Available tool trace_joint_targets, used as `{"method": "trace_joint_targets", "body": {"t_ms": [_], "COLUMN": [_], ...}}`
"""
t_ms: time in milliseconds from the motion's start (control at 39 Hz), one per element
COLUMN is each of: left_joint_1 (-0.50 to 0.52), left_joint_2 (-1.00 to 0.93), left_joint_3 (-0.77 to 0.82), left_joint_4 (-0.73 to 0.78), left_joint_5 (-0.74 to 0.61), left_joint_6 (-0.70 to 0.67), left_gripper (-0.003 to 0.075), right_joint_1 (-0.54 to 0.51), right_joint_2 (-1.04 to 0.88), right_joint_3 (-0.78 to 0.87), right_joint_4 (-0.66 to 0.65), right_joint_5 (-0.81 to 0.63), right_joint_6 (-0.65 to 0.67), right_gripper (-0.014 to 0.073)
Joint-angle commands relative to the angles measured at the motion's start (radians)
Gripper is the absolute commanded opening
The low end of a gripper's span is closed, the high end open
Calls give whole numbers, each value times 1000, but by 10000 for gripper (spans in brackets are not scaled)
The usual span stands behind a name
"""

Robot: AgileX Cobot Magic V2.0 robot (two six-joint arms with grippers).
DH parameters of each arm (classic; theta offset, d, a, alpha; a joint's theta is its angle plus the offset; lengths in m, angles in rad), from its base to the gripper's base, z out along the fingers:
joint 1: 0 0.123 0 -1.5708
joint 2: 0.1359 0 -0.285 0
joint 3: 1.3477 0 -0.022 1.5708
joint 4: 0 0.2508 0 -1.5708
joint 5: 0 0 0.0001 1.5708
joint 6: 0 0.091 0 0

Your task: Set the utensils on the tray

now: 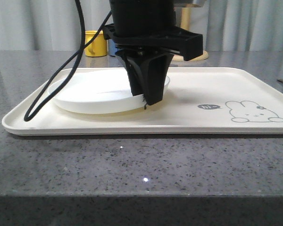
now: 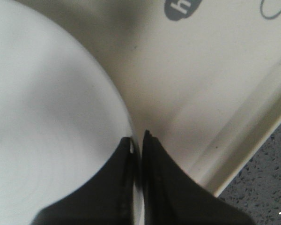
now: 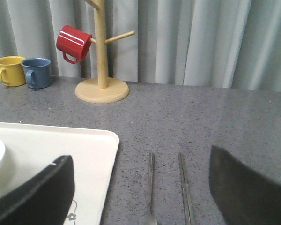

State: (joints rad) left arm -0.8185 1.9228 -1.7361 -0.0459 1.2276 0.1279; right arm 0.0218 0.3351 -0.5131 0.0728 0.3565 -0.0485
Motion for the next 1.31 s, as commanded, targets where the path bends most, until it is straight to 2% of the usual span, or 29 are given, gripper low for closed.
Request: {"method": "trace_joint_targets", "body": {"t_ms": [0,231,410,564,641,846,923,1051,1282], "left_joint_1": [-10,-10,-8,26,65,234,305,438,706], "left_joint_2": [-51,-53,-84,-136,-150,-211,-248,-345,-599], "left_joint_3": [-29,-40,-129,-143,-138,-88,-44,83,422], "left_joint_4": [-34,-50,-48,-16,-11,-15,-19,-25,-100], "left_joint_5": [-28,-50,31,31,31,31,31,-17,-255], "left_joint_6": [-9,-9,-9,-5,-5,-5,-5,-5,-5], "left_gripper": [122,347,356,356,319,49,-18,-18,-18], "right_joint_1": [0,0,0,0,0,0,0,0,0], "right_joint_2": [16,16,16,16,16,16,16,16,16], "right_joint_3": [-37,-37,-37,-37,-37,-37,-37,-37,-37], "right_joint_4": [3,3,3,3,3,3,3,3,3], "right_joint_5": [-76,-76,-76,-76,-76,-76,-76,-76,-76], "right_joint_6": [-5,-5,-5,-5,-5,-5,-5,-5,-5], "right_gripper": [610,610,610,610,610,610,610,610,610]}}
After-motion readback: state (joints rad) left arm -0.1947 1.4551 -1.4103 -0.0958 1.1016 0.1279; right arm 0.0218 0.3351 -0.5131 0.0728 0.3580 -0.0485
